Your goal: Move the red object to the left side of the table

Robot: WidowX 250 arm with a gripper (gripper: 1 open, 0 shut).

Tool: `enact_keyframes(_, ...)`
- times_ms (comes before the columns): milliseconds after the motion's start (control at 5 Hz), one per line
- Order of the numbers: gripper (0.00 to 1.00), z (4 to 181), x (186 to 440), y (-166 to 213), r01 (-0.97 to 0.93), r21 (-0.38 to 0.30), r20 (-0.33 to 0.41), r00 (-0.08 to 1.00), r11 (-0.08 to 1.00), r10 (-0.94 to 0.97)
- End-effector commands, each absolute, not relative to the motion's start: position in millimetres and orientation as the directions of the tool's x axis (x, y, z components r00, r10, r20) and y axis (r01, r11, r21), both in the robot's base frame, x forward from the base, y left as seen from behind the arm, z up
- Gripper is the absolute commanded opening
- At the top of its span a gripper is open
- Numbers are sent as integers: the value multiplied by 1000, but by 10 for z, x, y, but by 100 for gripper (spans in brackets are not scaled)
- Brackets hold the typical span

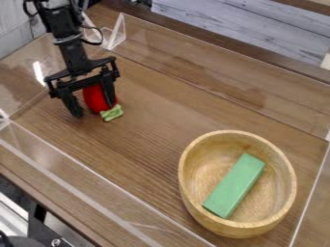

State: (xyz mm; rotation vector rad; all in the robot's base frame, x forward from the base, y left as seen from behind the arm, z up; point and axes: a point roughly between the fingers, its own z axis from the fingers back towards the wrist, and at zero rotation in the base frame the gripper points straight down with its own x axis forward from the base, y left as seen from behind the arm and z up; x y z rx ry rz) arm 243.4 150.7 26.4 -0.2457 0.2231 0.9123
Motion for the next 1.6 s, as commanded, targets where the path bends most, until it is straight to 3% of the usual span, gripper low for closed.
enact_keyframes(0,100,445,2397,1553,-808,-116,-249,587,578,770)
enact_keyframes(200,100,488,2365,1525,-807,-116,-250,588,579,769)
enact_keyframes(400,0,523,2341,1503,-808,-119,-252,587,578,769)
enact_keyframes(600,100,472,2419,1497,-819,-118,-247,573,562,782)
enact_keyframes(1000,100,691,2493,1549,-827,-148,-228,562,542,795)
enact_keyframes(1400,100,947,2518,1334,-797,-172,-209,604,579,769)
